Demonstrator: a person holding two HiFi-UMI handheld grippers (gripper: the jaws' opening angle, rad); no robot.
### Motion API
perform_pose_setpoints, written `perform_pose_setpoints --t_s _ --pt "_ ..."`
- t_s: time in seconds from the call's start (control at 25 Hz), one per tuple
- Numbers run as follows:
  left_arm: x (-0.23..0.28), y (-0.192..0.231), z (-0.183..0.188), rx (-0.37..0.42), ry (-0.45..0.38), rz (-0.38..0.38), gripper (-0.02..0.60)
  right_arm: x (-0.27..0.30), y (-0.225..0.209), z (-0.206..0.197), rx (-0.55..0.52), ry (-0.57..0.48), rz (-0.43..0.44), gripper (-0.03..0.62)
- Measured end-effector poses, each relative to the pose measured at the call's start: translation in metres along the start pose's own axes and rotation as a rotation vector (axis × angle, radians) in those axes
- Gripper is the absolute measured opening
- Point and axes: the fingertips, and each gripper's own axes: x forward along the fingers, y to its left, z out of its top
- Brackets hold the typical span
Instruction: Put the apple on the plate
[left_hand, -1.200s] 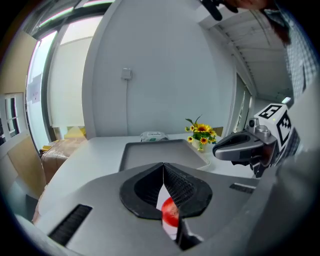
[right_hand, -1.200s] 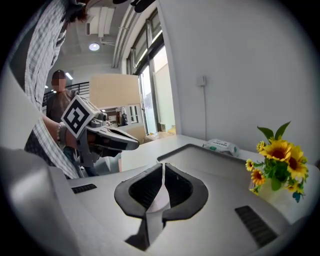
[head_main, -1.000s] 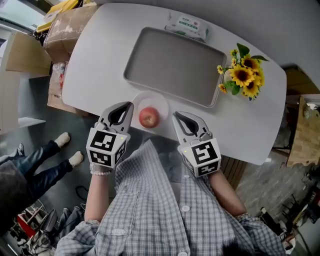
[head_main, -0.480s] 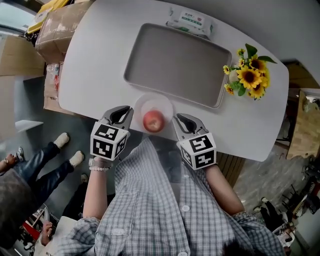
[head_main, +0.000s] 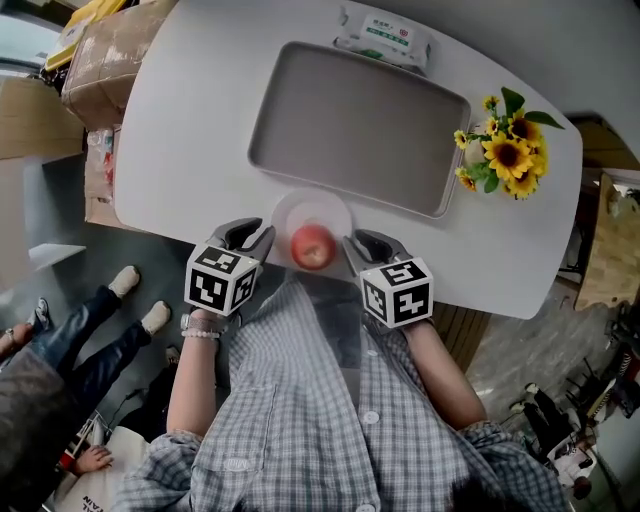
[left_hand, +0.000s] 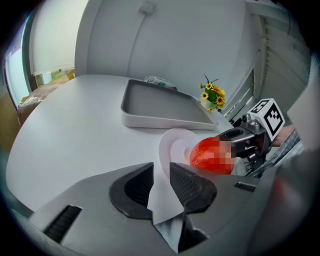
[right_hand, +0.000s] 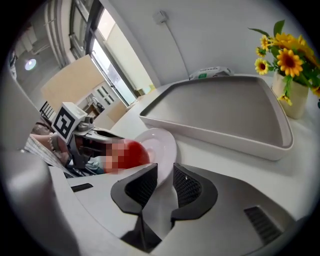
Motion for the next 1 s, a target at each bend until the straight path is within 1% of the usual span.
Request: perform_pose_setpoints --t_s 0.4,0.68,0.88,1.0 --pt "0.011 0.000 -0.003 -0.084 0.002 -0.052 0.084 0.010 0.000 -0.012 0.096 0.050 0.017 0.075" --pt "0.015 -0.005 -0.005 -0.094 0.031 -0.084 0.084 0.011 -0.004 -0.013 0.143 0.060 0.018 0.075" --pt "0.016 -0.005 -0.006 -0.098 0.053 -0.089 0.081 0.013 -0.005 -0.013 0.208 0.062 0.025 0.074" --pt "0.017 -0.005 -0.006 -0.123 0.066 -0.097 0.081 0.013 -0.005 -0.013 0.232 0.063 0.026 0.074"
